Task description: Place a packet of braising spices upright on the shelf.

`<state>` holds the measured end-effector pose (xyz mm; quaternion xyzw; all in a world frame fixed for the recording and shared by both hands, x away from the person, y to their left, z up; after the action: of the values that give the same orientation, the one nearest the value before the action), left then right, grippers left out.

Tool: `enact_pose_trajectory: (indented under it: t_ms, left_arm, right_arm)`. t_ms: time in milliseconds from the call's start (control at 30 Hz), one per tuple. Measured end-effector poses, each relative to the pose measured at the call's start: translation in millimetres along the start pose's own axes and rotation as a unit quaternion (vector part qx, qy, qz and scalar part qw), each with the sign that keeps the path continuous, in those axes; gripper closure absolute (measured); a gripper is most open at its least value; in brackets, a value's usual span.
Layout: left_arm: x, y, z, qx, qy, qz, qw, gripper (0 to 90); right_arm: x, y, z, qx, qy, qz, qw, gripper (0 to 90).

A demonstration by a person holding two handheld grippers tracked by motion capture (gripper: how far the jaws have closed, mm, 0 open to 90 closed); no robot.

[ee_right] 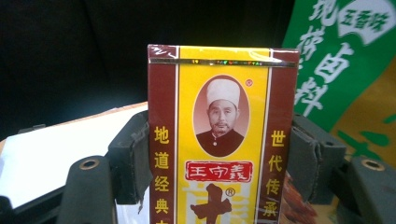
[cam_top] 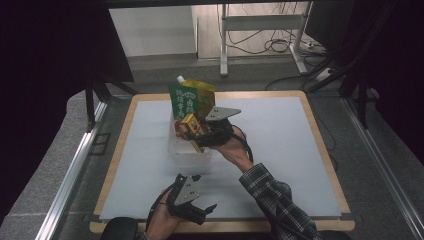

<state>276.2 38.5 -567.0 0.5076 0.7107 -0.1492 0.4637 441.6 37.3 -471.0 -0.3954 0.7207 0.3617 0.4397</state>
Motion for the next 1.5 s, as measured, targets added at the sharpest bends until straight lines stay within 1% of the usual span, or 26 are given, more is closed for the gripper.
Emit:
enact_pose_trajectory:
  t_ms: [100,233,533,667,800,900,1000,1067,1100,1133,1167,1200,1400,1500]
  left_arm:
    - [0.1,-0.2,0.1,0.000,0.000,-0.001,1.0000,1.3]
    - [0.5,0.1,0.1,0.001,0.001,-0.001,1.0000,1.3]
    - [0.9,0.1,0.4,0.001,0.002,-0.001,1.0000,1.4]
    - [1.0,0.1,0.5,0.002,0.002,0.000,1.0000,1.4]
    - [1.2,0.1,0.6,0.002,0.003,0.000,1.0000,1.4]
    - [1.3,-0.2,0.9,0.002,0.004,0.001,1.0000,1.4]
    - [1.1,-0.7,1.4,0.002,0.004,0.001,1.0000,1.5]
    - [1.2,-0.8,1.6,0.003,0.004,0.002,1.0000,1.5]
    - [1.3,-0.9,1.7,0.003,0.004,0.002,1.0000,1.6]
    - [1.3,-1.0,1.8,0.003,0.005,0.002,1.0000,1.6]
    - [1.3,-1.0,1.8,0.003,0.005,0.002,1.0000,1.6]
    - [1.4,-1.1,1.9,0.003,0.005,0.002,1.0000,1.6]
    - [1.5,-1.2,2.2,0.003,0.006,0.003,1.0000,1.8]
    - [1.7,-1.4,2.5,0.003,0.007,0.003,1.0000,1.9]
  right_arm:
    - [2.7,0.4,4.6,-0.005,-0.001,0.001,1.0000,31.9]
    - [6.6,1.0,9.1,-0.016,-0.006,0.012,0.9998,31.9]
    - [17.8,-1.9,14.2,-0.020,-0.013,0.024,0.9994,32.0]
    - [24.8,-4.4,15.9,-0.016,-0.008,0.030,0.9994,32.0]
    - [29.2,-5.8,15.0,-0.013,-0.005,0.030,0.9995,32.0]
    - [33.2,-8.8,12.5,-0.011,-0.004,0.040,0.9991,32.1]
    - [39.2,-11.0,11.4,-0.006,0.005,0.042,0.9991,32.2]
    - [42.5,-11.1,11.0,-0.001,0.011,0.034,0.9994,32.4]
    - [45.1,-11.4,11.3,0.003,0.017,0.030,0.9994,32.4]
    - [49.7,-11.8,12.1,0.009,0.030,0.023,0.9993,32.5]
    - [53.7,-11.6,12.6,0.013,0.034,0.015,0.9992,32.6]
    - [54.6,-11.4,11.5,0.014,0.028,0.012,0.9994,32.6]
    - [58.7,-14.1,7.0,0.018,0.032,0.027,0.9989,32.8]
    - [61.4,-17.0,3.4,0.016,0.033,0.040,0.9985,32.9]
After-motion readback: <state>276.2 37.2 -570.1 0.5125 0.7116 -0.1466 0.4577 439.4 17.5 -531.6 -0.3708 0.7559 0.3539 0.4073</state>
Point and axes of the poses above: each handheld gripper's, and its own axes: z roughly forward along the jaws, x roughly out of its underside, y roughly to its left, the point moved 9 cm from there along z, roughly forward along the jaws, and after that the axes turned 11 degrees about z, right-handed, at the moved point
